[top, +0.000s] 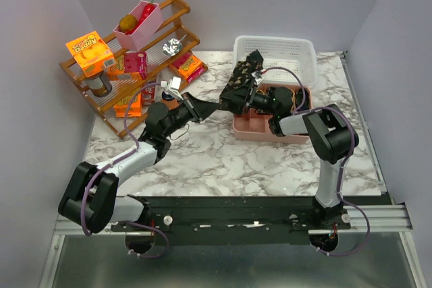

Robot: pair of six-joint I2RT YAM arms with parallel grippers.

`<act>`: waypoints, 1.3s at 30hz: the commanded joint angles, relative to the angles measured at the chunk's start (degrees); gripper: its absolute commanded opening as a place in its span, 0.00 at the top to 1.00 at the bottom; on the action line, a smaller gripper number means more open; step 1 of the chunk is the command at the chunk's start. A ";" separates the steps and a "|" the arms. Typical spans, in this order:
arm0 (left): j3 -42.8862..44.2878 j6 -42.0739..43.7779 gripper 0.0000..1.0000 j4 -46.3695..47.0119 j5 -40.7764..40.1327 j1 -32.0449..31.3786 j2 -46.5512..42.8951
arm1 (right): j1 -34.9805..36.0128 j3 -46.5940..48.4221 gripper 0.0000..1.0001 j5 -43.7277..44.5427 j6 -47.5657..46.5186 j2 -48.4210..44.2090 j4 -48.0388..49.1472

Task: Roll the ties

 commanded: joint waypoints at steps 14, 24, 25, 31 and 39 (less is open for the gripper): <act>-2.20 -2.30 1.00 4.19 3.00 0.34 -3.40 | 2.31 4.85 0.16 2.73 4.40 1.52 8.26; -1.77 3.94 1.00 -5.03 -0.08 0.69 -6.73 | 2.22 3.97 0.79 3.26 3.26 1.43 6.50; -1.42 4.29 1.00 -5.74 -0.25 0.86 -6.74 | 2.31 3.88 0.80 3.52 2.56 1.08 5.63; -0.80 5.08 0.82 -9.35 -1.84 3.06 -7.27 | 2.14 3.26 0.99 4.92 -4.19 -2.96 -4.09; 3.06 5.08 0.16 -10.40 -0.69 6.05 -4.90 | 1.78 4.14 0.99 15.54 -24.76 -16.92 -34.95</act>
